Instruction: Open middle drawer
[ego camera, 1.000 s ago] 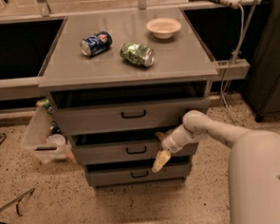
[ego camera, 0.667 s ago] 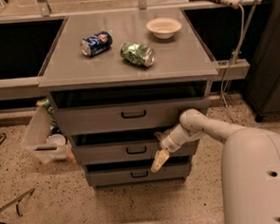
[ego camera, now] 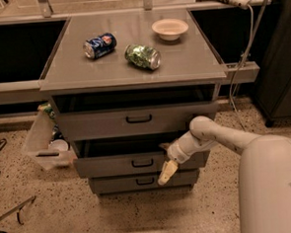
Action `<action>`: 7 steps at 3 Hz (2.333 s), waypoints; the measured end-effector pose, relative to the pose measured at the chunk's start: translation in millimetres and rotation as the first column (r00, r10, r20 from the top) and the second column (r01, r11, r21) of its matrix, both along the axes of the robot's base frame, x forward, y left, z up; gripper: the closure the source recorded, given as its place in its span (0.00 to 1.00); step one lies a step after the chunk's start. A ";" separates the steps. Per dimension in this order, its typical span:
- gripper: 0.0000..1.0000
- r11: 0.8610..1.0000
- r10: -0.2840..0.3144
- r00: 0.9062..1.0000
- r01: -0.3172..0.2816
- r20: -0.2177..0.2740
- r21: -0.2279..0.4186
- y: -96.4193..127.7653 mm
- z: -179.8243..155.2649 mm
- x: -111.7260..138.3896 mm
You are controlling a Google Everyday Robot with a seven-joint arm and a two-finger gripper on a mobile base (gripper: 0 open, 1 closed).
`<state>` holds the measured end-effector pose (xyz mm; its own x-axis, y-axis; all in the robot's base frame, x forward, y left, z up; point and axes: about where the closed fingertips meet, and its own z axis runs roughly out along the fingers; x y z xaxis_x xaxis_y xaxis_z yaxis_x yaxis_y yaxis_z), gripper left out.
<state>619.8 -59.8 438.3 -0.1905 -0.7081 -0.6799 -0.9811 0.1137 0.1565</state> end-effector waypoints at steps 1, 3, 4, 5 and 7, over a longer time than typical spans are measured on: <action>0.00 1.000 0.000 1.000 0.000 0.000 0.000 0.0 0.0 0.0; 0.00 0.997 0.064 0.997 -0.066 -0.046 -0.039 11.0 9.2 -59.9; 0.00 0.997 0.065 0.997 -0.067 -0.046 -0.038 11.1 9.1 -60.1; 0.00 0.995 0.087 0.993 -0.090 -0.079 -0.033 6.4 11.2 -84.8; 0.00 0.999 0.047 0.981 -0.048 -0.189 -0.001 -22.9 40.4 -185.8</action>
Offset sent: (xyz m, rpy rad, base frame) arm -0.0360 0.0160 -0.0027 -0.0866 0.0502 0.0969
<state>434.0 -82.7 478.7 -0.2813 -0.7231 -0.6309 -0.9383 0.0694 0.3388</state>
